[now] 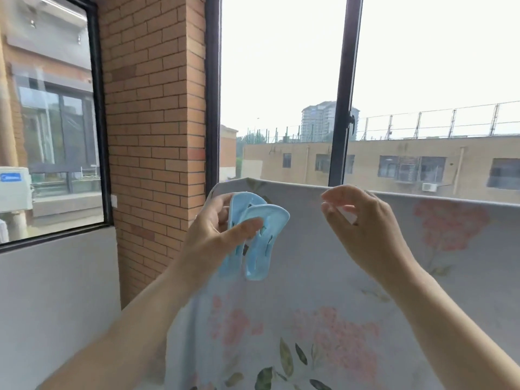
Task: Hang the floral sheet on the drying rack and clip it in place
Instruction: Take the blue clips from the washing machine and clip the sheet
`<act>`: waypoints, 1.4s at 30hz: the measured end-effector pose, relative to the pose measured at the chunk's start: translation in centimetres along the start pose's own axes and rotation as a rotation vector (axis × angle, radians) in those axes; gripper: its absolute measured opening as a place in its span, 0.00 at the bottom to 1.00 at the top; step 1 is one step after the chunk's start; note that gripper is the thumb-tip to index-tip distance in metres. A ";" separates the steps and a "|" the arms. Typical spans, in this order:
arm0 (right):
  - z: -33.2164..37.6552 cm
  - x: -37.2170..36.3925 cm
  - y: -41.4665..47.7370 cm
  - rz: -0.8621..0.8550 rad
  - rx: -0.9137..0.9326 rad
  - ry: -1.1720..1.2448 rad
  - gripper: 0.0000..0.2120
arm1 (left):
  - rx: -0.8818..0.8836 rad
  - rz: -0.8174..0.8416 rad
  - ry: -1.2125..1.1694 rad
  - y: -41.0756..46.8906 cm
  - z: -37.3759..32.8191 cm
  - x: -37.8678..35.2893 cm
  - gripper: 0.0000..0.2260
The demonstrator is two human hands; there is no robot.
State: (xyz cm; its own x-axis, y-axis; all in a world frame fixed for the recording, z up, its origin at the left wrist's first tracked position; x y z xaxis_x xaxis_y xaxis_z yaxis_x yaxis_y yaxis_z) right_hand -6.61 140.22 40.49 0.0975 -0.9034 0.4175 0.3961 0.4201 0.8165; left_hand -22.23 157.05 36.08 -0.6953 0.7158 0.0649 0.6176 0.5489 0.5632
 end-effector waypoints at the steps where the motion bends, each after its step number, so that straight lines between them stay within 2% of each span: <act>1: 0.0 0.2 1.1 -0.028 0.029 -0.043 0.07 | -0.018 0.019 0.004 1.3 0.0 -0.2 0.24; 4: -0.5 -0.2 3.7 -0.059 0.066 -0.158 0.09 | -0.065 0.072 -0.003 5.0 0.0 -0.5 0.26; 7: -1.8 -1.6 5.2 -0.011 0.056 -0.291 0.13 | -0.084 0.129 -0.019 8.1 0.5 -0.7 0.32; 9: -2.8 -2.7 5.5 0.006 0.035 -0.406 0.17 | -0.093 0.176 -0.081 9.9 0.8 -0.8 0.32; 13: -3.6 -4.3 5.0 -0.071 0.024 -0.603 0.15 | -0.063 0.275 -0.311 12.9 0.2 -1.7 0.27; 18: -4.1 -4.7 4.8 -0.168 -0.006 -0.597 0.19 | -0.075 0.368 -0.403 15.8 -1.5 -2.7 0.24; 23: -3.6 -4.9 4.8 -0.144 -0.015 -0.624 0.20 | -0.082 0.452 -0.402 17.1 -1.8 -3.2 0.20; 25: -3.3 -4.2 5.1 -0.101 -0.060 -0.529 0.24 | -0.066 0.484 -0.415 17.1 -1.5 -3.3 0.19; 27: -3.3 -3.4 5.6 0.006 -0.181 -0.185 0.30 | -0.047 0.503 -0.421 16.8 -0.9 -3.2 0.20; 29: -1.9 -3.6 6.3 0.150 -0.242 0.225 0.37 | -0.028 0.521 -0.456 16.6 -0.2 -3.1 0.25; 31: -0.1 -4.2 7.2 0.231 -0.220 0.358 0.42 | -0.008 0.552 -0.496 16.2 0.1 -3.2 0.32; 32: 0.8 -4.5 7.5 0.250 -0.199 0.368 0.41 | -0.010 0.559 -0.496 16.0 0.2 -3.3 0.31; 36: 2.4 -4.9 8.2 0.168 -0.196 0.425 0.23 | -0.043 0.549 -0.401 15.1 0.4 -3.1 0.16; 39: 2.3 -4.7 8.2 0.140 -0.161 0.452 0.16 | -0.098 0.538 -0.229 14.7 0.3 -2.0 0.23; 42: 2.3 -3.0 8.9 0.065 -0.135 0.496 0.12 | -0.317 0.357 0.291 15.7 0.5 -0.1 0.29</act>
State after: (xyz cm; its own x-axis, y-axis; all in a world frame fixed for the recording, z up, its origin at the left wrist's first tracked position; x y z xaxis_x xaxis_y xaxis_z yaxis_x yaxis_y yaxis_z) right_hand -5.44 146.92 47.43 0.5338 -0.8218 0.1994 0.4864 0.4912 0.7226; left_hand -12.25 165.77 44.48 -0.5639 0.6601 0.4963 0.7238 0.1056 0.6819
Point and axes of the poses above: each hand's wrist, its own y-axis towards the middle knuckle, its own x-axis out of the back of the hand, z = x × y, the point moved 8 cm from there along y, towards the middle knuckle, and after that the axes turned 1 degree about -y, right-handed, at the moved point
